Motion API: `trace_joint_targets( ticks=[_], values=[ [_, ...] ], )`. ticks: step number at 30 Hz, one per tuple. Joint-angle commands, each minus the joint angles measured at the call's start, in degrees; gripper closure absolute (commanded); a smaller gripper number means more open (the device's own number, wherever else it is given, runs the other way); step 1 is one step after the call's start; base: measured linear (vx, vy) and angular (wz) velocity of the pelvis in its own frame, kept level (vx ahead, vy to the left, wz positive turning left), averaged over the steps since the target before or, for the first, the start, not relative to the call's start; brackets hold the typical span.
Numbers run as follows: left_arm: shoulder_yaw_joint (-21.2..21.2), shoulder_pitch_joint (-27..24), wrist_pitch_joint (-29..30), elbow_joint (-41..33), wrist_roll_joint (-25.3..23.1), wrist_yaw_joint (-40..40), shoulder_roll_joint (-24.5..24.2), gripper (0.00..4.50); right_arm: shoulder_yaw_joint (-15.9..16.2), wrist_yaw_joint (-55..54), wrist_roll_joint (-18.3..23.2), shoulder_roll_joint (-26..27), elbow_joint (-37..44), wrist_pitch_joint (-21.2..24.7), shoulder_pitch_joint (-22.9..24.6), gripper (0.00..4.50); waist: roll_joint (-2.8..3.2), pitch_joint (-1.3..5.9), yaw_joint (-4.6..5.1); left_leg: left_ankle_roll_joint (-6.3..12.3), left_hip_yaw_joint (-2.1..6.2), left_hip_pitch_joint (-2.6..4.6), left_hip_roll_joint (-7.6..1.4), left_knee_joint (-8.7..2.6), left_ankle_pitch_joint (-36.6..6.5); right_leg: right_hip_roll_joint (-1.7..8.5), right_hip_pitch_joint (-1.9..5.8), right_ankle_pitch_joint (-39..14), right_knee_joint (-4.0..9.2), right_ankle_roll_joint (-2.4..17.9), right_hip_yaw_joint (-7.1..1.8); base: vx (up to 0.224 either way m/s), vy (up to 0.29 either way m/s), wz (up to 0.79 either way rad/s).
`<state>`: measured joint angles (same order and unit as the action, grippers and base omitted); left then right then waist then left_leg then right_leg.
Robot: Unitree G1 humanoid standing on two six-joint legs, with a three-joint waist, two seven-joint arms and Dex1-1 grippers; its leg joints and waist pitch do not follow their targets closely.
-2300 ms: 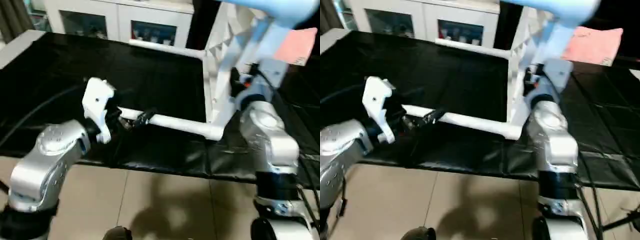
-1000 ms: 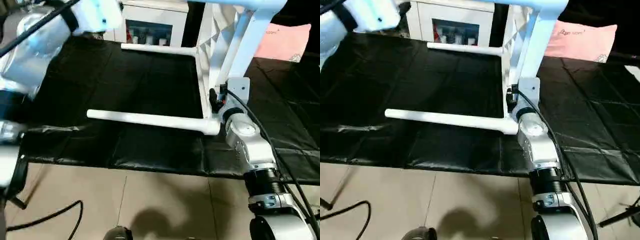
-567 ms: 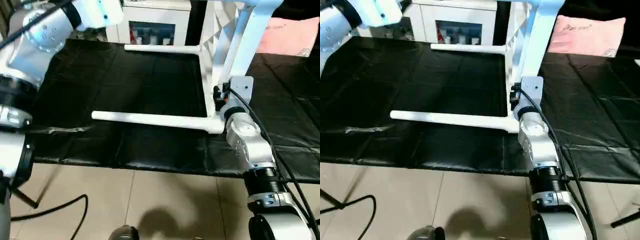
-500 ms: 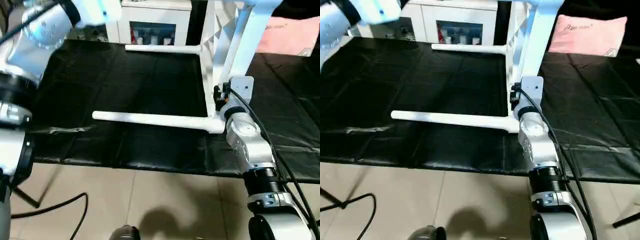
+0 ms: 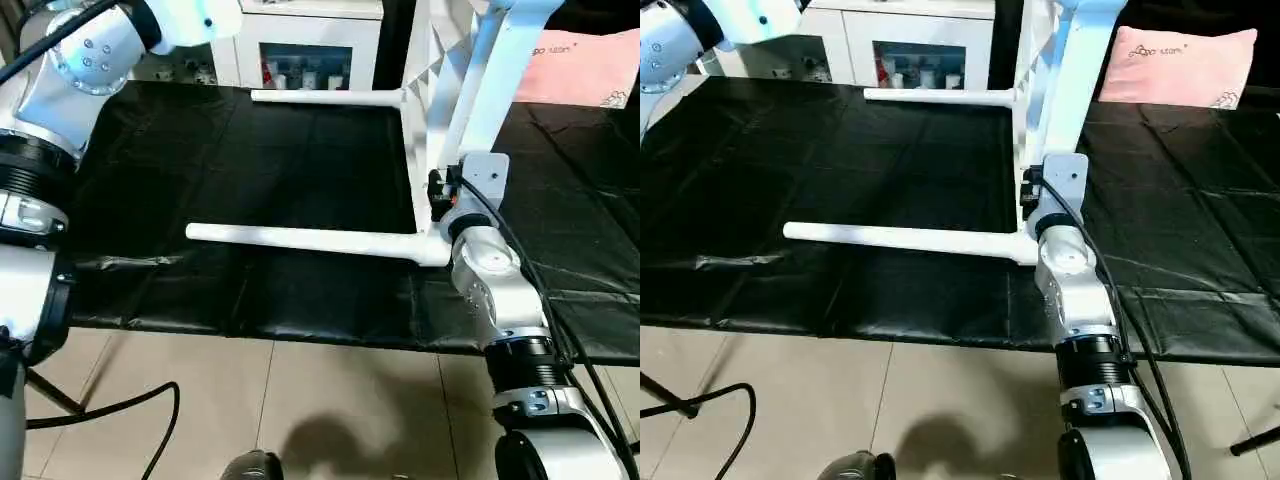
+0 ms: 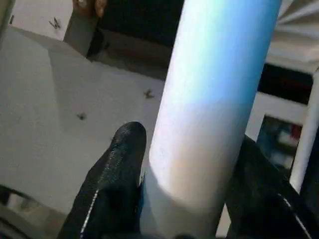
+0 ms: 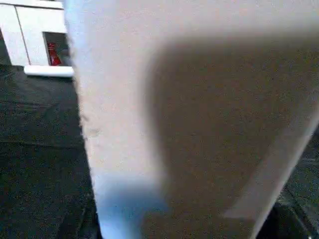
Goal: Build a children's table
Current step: Flip table
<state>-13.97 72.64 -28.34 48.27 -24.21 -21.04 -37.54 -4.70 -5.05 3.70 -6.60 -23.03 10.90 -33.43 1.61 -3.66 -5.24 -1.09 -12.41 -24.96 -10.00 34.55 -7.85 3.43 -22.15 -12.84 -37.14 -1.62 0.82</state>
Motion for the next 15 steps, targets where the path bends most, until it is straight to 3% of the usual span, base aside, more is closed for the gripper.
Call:
trace_joint_targets(
  ticks=[1, 3, 4, 8, 10, 15],
  values=[
    [0.8, -1.3, -0.8, -2.0, 2.4, -1.5, 0.9, 2.46, -0.4, 0.6, -0.8, -1.0, 0.4, -0.9, -0.8, 2.61, 0.87, 5.0, -0.04, -4.95, 2.59, 3.72, -3.12, -3.72, -16.2, 4.5, 0.8, -0.6, 3.88, 12.4, -1.55, 0.0, 0.0, 0.0],
    [0.9, -1.9, -0.9, -2.7, 2.8, -1.8, 0.9, 2.47, -0.2, 0.9, -1.1, -1.5, 0.4, -1.0, -1.2, 2.61, 1.04, 5.15, -0.14, -4.64, 2.52, 3.8, -3.18, -3.57, -15.2, 4.52, 0.77, 0.0, 3.74, 12.2, -1.53, 0.0, 0.0, 0.0],
    [1.1, -2.5, -0.6, -3.3, 3.2, -2.0, 1.0, 2.53, -0.1, 1.1, -1.4, -1.9, 0.4, -1.1, -1.5, 2.61, 0.62, 5.12, -0.07, -4.13, 2.52, 3.59, -3.17, -3.57, -14.3, 4.51, 0.93, 0.6, 3.6, 12.3, -1.52, 0.0, 0.0, 0.0],
    [4.5, -5.6, 3.3, -4.8, 6.7, -2.5, 0.6, 2.64, 0.3, 3.3, -2.8, -5.8, 0.5, -2.0, -4.6, 2.61, 0.34, 5.09, 0.05, -3.25, 2.34, 3.5, -3.11, -3.4, -12.8, 4.46, 1.01, 0.3, 3.64, 12.4, -1.48, 0.0, 0.0, 0.0],
    [6.5, -6.5, 5.0, -5.1, 8.5, -2.3, 0.2, 2.65, 0.4, 4.7, -3.2, -7.7, 0.7, -2.6, -6.2, 2.61, -0.14, 5.2, 0.05, -1.6, 2.06, 3.24, -2.9, -2.99, -10.3, 4.44, 1.22, 1.4, 3.56, 12.7, -1.55, 0.0, 0.0, 0.0],
    [13.5, -8.5, 10.8, -6.6, 15.6, -1.3, 1.0, 2.65, -0.2, 7.8, -4.3, -13.9, 0.4, -4.4, -12.5, 2.61, -0.1, 5.7, -0.23, 2.2, 1.76, 2.55, -2.48, -2.13, -4.5, 4.09, 1.41, 7.5, 2.65, 13.2, -1.35, 0.0, 0.0, 0.0]
  ],
)
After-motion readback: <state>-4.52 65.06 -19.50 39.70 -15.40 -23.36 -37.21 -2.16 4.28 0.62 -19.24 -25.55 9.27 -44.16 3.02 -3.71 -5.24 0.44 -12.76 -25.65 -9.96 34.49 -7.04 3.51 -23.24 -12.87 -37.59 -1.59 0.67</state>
